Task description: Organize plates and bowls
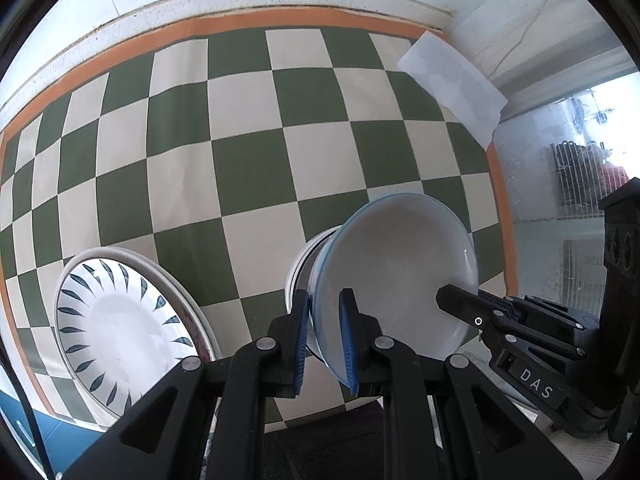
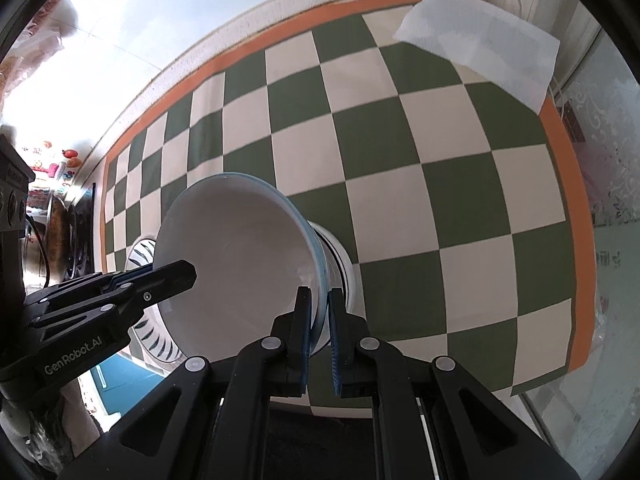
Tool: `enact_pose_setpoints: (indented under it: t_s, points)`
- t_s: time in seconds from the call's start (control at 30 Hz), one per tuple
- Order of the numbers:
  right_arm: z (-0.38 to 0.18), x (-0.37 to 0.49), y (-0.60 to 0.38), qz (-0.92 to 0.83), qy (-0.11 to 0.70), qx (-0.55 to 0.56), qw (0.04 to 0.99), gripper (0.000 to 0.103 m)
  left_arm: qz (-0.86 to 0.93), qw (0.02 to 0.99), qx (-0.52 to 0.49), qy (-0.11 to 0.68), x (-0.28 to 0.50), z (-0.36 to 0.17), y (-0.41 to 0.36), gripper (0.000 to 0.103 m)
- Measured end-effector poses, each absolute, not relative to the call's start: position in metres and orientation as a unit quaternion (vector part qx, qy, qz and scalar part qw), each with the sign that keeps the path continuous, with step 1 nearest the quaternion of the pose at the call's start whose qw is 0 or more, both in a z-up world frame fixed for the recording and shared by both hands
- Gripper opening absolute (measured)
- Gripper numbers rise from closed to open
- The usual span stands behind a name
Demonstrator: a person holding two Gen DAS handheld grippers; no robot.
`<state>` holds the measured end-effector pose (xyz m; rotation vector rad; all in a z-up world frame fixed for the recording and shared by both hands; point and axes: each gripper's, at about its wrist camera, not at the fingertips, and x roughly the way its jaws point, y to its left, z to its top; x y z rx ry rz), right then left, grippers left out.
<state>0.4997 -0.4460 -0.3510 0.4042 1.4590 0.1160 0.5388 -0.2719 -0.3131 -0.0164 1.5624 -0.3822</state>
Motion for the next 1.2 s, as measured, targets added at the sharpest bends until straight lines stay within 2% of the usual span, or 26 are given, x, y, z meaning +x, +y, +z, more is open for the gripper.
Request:
enact_pose_setpoints:
  t_s: [0.57,1.2]
  points:
    - [-0.371,0.504,-0.436,0.057,0.681,0.171,0.71,0.01,-0.16,0.681,0.012,0.715,0.528,-0.338,-0.273,0.013]
    - [-0.379,0.506,-0.437,0.054,0.688,0.168,0.704,0.01,-0.156,0.683,0.024,0.713,0.525,-0.339,-0.277,0.013]
